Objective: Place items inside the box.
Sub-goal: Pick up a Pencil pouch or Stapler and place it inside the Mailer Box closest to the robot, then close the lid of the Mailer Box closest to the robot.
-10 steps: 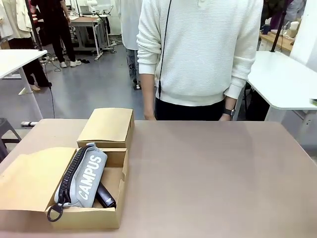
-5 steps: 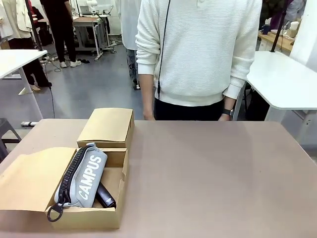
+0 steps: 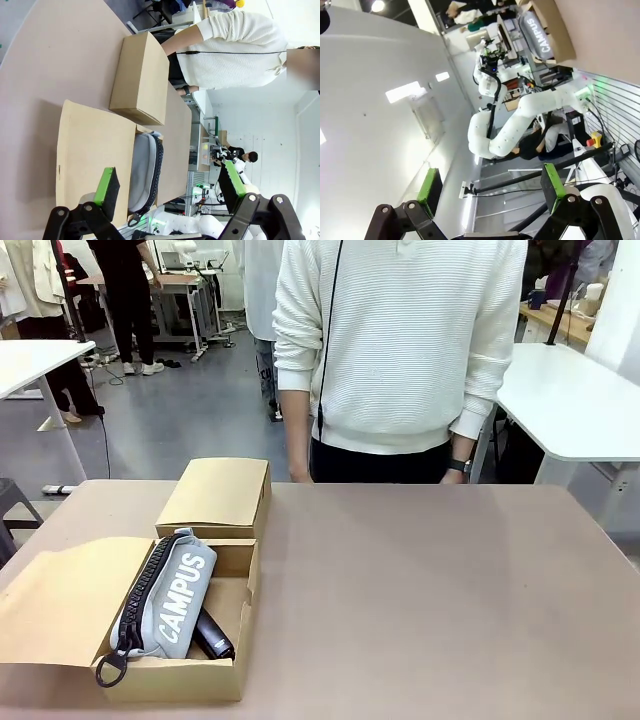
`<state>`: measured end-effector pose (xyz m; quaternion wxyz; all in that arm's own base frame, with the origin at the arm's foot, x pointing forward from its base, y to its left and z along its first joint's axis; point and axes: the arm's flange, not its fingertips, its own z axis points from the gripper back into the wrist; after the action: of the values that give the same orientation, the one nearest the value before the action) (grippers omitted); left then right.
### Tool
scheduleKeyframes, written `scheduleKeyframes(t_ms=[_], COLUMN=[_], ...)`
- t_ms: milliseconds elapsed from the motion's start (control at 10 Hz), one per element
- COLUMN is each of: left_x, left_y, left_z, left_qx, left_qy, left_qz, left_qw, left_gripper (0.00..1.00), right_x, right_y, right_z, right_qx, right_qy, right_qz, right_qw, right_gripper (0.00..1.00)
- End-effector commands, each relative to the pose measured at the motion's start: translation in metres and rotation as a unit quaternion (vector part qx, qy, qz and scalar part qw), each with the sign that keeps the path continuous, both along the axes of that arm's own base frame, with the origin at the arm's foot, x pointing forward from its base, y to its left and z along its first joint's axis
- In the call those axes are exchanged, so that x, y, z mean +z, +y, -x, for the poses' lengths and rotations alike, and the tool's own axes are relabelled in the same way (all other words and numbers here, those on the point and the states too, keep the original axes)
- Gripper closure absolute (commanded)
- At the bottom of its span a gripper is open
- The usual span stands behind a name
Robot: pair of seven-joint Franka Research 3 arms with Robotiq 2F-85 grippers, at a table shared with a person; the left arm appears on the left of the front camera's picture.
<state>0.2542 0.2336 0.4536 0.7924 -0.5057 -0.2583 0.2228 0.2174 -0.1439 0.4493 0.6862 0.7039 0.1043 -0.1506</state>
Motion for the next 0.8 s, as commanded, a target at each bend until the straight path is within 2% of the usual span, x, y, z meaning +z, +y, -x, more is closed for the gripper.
scheduleKeyframes(t_ms=[0,700], left_x=[-0.0005,-0.0005], left_y=[-0.0014,-0.0014], left_z=[0.0006,0.0006], left_qx=[-0.001,-0.001], left_qy=[-0.016,-0.016], left_qz=[0.006,0.006], left_qw=[1.000,1.000], left_gripper=[0.00,0.00], right_x=[0.0077,0.0077], right_y=[0.0005,0.0005], right_z=[-0.0003,-0.0003], right_qx=[-0.006,-0.006], right_qy=[0.007,0.007], right_qz=[-0.010,-0.010], right_qw=[1.000,1.000], right_gripper=[0.00,0.00])
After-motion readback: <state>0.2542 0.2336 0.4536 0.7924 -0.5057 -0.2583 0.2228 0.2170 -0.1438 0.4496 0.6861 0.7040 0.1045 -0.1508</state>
